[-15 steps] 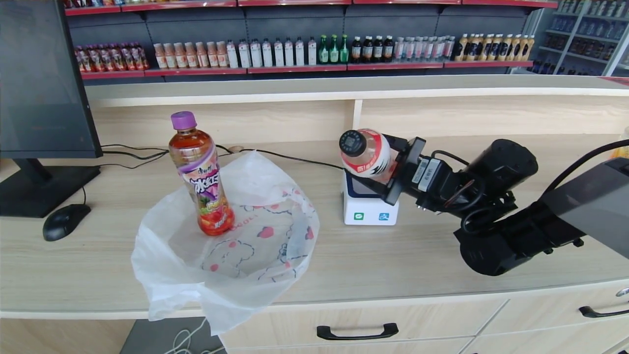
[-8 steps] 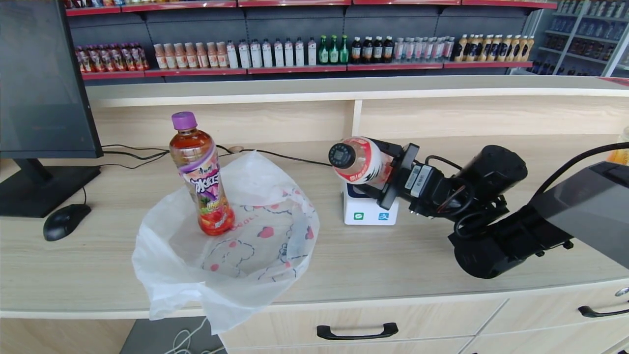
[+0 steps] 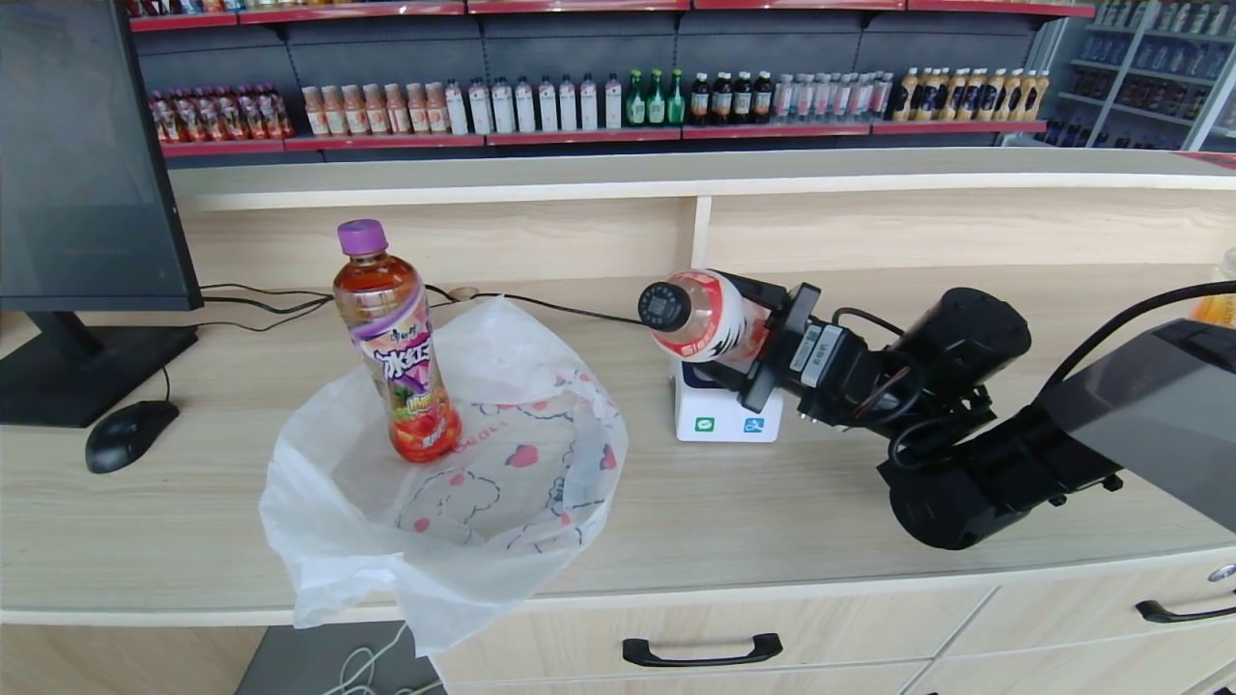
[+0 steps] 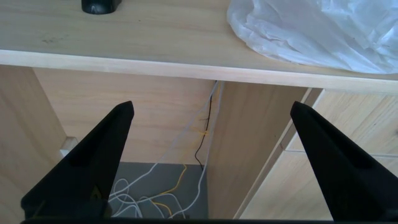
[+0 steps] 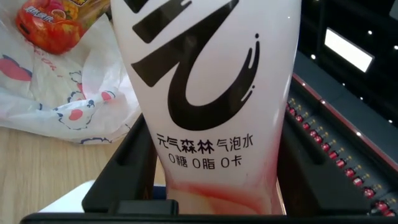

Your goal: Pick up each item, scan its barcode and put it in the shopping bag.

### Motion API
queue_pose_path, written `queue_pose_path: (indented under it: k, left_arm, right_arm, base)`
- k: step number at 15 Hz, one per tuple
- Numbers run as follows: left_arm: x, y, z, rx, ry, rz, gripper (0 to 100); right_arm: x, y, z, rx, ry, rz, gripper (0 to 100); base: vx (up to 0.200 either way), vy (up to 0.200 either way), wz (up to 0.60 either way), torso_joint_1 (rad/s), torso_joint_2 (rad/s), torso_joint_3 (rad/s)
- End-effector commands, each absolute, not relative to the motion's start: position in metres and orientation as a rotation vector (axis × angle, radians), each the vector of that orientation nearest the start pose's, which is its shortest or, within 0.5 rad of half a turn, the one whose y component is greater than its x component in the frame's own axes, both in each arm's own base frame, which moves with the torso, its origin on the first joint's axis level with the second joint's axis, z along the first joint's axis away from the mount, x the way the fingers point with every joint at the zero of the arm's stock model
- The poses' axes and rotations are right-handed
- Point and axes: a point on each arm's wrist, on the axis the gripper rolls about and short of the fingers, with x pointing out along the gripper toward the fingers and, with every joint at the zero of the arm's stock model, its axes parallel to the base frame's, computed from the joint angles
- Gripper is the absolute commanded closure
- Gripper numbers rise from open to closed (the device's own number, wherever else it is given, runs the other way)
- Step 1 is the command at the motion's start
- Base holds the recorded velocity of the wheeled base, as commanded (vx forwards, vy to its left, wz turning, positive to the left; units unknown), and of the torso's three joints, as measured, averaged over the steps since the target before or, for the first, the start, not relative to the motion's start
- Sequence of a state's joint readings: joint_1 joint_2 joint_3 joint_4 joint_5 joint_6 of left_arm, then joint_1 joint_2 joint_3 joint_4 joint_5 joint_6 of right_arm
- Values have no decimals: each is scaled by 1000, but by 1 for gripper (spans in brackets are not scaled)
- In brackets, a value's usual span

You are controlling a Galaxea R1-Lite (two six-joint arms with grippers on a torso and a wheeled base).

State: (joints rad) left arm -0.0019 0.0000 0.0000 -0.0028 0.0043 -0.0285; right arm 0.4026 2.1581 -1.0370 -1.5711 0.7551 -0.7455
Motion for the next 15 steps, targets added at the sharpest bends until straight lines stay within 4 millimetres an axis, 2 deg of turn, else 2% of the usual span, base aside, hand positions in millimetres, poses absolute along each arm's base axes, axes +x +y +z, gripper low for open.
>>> queue_pose_path:
  k: [1,6,10,12,15]
  left_arm:
    - [-23,0,76,-29,-3,3,0]
    - [-23,0,76,-29,-3,3,0]
    - [-23,0,76,-29,-3,3,0]
    - [-23,0,76,-29,-3,3,0]
    - [-23,0,76,-29,-3,3,0]
  right_arm:
    - [359,170,167,-730,-873,913,100]
    - [354,178,170,-706,-866,896,100]
    - [353,177,175,-679,-842,847,100]
    - [350,175,181,-669,-845,830,100]
    - [336,185,195,-613,-852,805,100]
  base:
    - [0,0,0,0,0,0]
    - [0,0,0,0,0,0]
    - [0,0,0,0,0,0]
    - [0,0,0,0,0,0]
    - [0,0,0,0,0,0]
